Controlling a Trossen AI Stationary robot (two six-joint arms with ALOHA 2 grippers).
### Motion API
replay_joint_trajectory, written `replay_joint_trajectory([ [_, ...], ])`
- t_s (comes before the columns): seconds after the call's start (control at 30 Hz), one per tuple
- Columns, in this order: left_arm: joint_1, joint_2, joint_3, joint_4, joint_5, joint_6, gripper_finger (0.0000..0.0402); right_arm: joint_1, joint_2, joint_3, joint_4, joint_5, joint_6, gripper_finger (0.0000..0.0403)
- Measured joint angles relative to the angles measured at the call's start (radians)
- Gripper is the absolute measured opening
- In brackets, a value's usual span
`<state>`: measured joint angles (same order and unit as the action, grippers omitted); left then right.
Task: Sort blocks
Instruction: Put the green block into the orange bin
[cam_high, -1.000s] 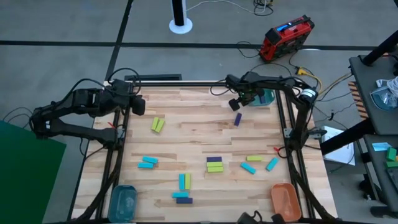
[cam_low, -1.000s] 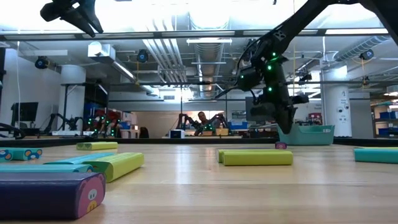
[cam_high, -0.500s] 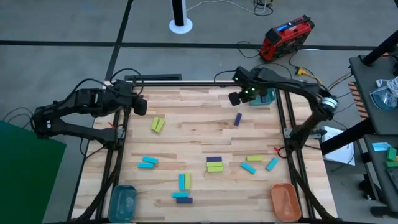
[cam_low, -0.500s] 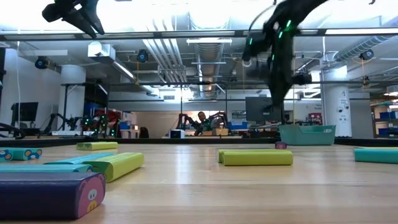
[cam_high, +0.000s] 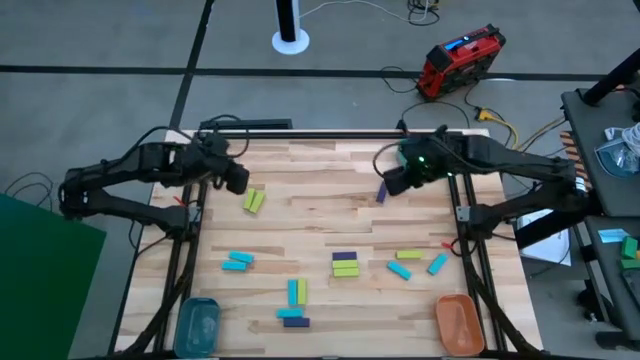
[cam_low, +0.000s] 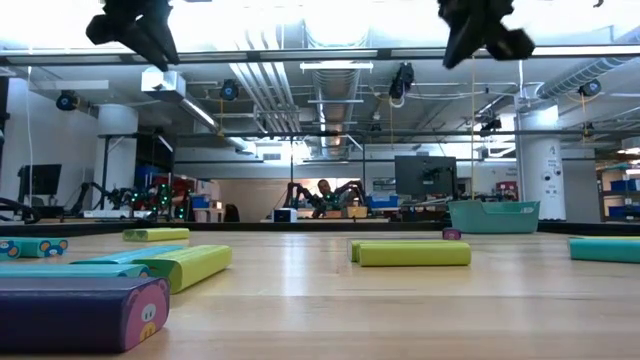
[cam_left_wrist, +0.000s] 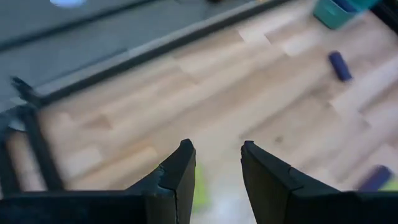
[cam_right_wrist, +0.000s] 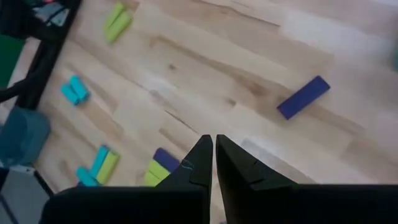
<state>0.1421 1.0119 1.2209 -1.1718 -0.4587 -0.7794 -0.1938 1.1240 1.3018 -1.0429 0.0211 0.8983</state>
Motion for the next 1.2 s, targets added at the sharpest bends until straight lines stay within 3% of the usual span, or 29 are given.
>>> replay_joint_trajectory([
  [0.23,0.0,0.117,0.0,0.02,0.179,-0.192,0.0109,-0.009,-0.035,0.0,-0.024,0.129,-0.157,0.0012],
  [0.5,0.025,0.307,0.0,0.019,0.269,-0.278,0.0109,-0.101,-0.042,0.0,-0.033,0.139,-0.371,0.0012],
  [0.83,0.144,0.497,-0.05,0.04,0.383,-0.115,0.0109,-0.154,-0.05,0.0,-0.05,0.129,-0.506,0.0012],
  [1.2,0.257,0.548,-0.183,0.157,0.422,0.106,0.0109,-0.154,-0.048,0.0,-0.048,0.126,-0.493,0.0012],
])
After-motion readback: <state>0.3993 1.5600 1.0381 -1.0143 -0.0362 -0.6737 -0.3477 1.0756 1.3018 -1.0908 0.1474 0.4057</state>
